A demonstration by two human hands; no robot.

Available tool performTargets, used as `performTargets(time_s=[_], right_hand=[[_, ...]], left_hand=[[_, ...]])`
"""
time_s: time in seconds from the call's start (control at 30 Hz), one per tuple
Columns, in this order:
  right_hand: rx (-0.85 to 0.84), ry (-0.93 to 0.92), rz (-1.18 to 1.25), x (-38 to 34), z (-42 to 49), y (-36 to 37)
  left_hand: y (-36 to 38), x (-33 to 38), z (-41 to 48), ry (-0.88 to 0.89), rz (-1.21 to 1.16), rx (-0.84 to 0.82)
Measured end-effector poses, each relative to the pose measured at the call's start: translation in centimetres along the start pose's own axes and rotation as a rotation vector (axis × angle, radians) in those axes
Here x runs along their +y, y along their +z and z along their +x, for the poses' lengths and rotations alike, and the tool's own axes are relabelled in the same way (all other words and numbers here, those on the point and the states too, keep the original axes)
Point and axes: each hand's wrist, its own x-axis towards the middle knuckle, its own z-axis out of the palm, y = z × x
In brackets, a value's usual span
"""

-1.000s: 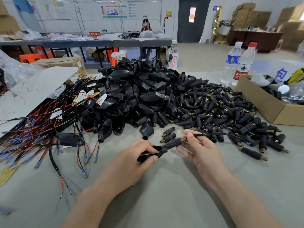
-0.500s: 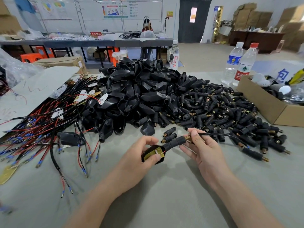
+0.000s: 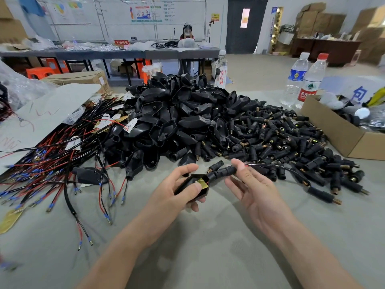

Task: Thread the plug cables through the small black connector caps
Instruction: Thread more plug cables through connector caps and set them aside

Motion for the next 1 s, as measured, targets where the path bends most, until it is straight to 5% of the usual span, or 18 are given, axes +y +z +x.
performTargets(time_s=[1.0], right_hand=[[-0.075, -0.027, -0.041, -0.2, -0.6, 0.4]], left_hand=[[-0.4, 1.0, 0.3, -0.096, -0.237, -0.108]])
